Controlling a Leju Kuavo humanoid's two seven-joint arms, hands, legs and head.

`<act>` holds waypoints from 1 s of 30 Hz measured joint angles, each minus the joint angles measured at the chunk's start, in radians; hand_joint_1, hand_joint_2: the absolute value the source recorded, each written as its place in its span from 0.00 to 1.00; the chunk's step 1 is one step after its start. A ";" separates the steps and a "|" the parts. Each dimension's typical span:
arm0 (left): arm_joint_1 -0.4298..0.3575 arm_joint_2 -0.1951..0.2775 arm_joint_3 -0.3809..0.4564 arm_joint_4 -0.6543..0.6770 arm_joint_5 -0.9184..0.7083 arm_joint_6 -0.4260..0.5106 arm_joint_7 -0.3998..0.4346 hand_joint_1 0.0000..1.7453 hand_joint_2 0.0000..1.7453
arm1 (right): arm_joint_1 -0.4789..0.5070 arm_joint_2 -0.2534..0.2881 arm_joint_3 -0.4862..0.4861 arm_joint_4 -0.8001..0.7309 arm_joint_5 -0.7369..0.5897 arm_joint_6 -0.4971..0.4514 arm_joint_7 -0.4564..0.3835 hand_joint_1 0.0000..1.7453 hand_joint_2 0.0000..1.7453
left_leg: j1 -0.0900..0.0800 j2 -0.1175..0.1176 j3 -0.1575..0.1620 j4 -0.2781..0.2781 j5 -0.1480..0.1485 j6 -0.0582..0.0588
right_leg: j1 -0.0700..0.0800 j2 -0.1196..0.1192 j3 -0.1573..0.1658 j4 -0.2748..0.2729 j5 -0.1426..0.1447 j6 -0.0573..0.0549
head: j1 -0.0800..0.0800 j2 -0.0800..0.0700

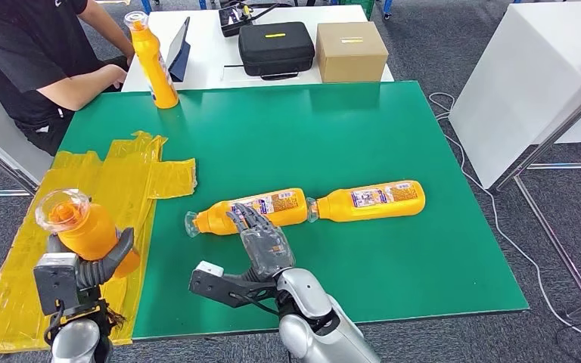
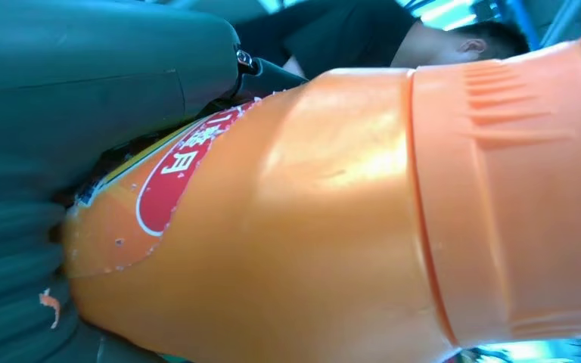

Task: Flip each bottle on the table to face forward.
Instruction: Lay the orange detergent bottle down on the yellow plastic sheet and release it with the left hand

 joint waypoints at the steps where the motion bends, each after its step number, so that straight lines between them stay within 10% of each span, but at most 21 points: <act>1: -0.021 0.013 0.003 0.032 -0.047 0.036 -0.001 1.00 1.00 | 0.001 -0.006 -0.007 -0.008 -0.002 0.003 0.000 0.00 0.00 | 0.000 0.000 0.000 0.000 0.000 0.000 | 0.000 0.000 0.000 0.000 0.000 0.000 | 0.000 0.000; 7: -0.137 0.076 0.005 0.222 -0.376 0.266 0.027 1.00 1.00 | -0.001 -0.028 -0.015 -0.017 -0.027 0.013 -0.007 0.00 0.00 | 0.000 0.000 0.000 0.000 0.000 0.000 | 0.000 0.000 0.000 0.000 0.000 0.000 | 0.000 0.000; 16: -0.234 0.095 0.045 0.411 -1.007 0.298 0.143 1.00 1.00 | -0.004 -0.049 -0.015 -0.017 -0.055 0.011 -0.021 0.00 0.00 | 0.000 0.000 -0.001 0.000 0.000 0.000 | -0.001 0.000 0.000 0.000 0.000 0.000 | 0.000 0.000; 26: -0.255 0.095 0.064 0.459 -1.043 0.298 0.159 1.00 1.00 | -0.004 -0.058 -0.015 -0.017 -0.057 0.011 -0.021 0.00 0.00 | 0.000 0.000 -0.001 0.000 0.000 0.000 | 0.000 0.000 0.000 0.000 0.000 0.000 | 0.000 0.000; 30: -0.258 0.102 0.037 0.498 -1.214 0.299 0.289 1.00 1.00 | -0.015 -0.062 -0.014 -0.010 -0.068 0.011 -0.028 0.00 0.00 | 0.000 0.000 -0.001 0.000 0.000 0.000 | 0.000 0.000 0.000 0.000 0.000 0.000 | 0.000 0.000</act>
